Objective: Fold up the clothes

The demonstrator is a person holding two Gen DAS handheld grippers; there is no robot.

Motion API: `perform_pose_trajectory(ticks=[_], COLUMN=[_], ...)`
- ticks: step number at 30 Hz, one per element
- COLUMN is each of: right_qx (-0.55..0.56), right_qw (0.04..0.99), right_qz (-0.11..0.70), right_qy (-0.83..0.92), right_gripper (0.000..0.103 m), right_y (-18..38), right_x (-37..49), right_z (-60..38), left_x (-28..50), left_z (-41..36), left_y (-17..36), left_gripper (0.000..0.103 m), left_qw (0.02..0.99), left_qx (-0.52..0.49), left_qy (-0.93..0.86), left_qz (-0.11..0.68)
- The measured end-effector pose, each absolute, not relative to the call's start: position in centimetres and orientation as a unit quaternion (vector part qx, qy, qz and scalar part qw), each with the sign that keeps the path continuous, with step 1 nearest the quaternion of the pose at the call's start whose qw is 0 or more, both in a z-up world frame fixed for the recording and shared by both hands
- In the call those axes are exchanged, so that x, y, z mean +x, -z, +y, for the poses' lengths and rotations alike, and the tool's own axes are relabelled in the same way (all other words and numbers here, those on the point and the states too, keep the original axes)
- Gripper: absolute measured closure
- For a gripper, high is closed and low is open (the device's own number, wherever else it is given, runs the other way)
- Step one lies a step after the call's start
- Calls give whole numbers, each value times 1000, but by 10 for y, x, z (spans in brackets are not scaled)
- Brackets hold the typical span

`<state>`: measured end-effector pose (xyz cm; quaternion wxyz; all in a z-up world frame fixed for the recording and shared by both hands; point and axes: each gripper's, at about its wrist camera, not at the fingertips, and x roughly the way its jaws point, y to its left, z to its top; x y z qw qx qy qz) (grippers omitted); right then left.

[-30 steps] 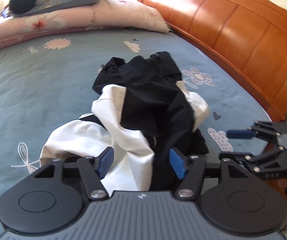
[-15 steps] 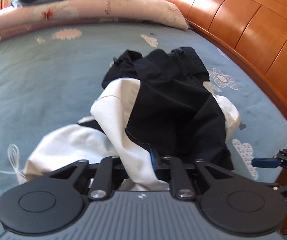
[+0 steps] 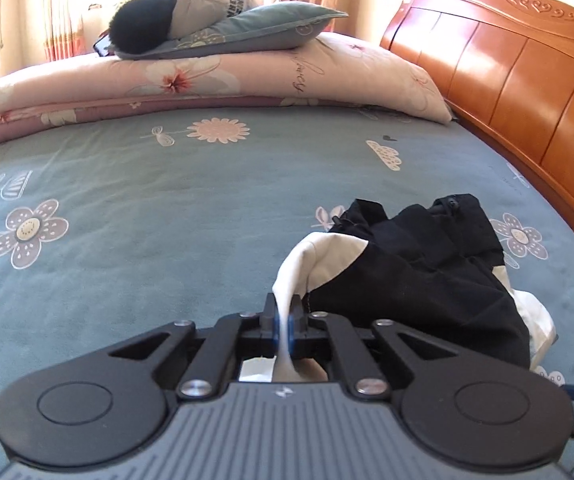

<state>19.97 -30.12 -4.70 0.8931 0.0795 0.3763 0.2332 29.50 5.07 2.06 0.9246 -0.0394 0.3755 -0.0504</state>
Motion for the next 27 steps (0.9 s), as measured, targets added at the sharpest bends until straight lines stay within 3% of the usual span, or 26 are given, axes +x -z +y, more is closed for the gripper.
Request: perform_pose_trajectory(ticks=[6,8,10,12,14,15,17,18,20,23,27], right_qx=[224,272,300,302,304,300,284,269,227,172,128], right_qw=[860,841,825,821,817,818,825,831,848,865,875], right_qz=[376,376,375,369,365,364,364,366,367,368,370], right_qy=[-263,-276,-298,-316,-328,-329,-326,-321,-307,-294,-284], right_gripper=[29,29,29,35,51,56,75,78,88,94,95], right_y=[84,97,107,110,110,108,102,97,83,60,33], right_x=[268,291,303,306,309,308,307,306,301,299,300], right_z=[-334,-344,-343,-339,-336,-335,-334,-332,-328,-319,-309], left_x=[296,296,297,303,312,317,323,322,316,309,304], left_z=[67,71,74,74,72,68,57,52,42,39,56], left_y=[-7,-4,-3,-1,4,9,17,19,17,6,-11], left_gripper=[95,80,49,39,38,42,76,95,100,102,102], left_qw=[909,903,902,900,894,887,881,883,892,908,922], left_qx=[-88,-102,-106,-103,-99,-98,-83,-72,-50,-27,-23], left_qy=[97,114,130,147,166,174,172,166,152,120,82], left_qz=[395,401,398,397,405,415,432,433,424,400,378])
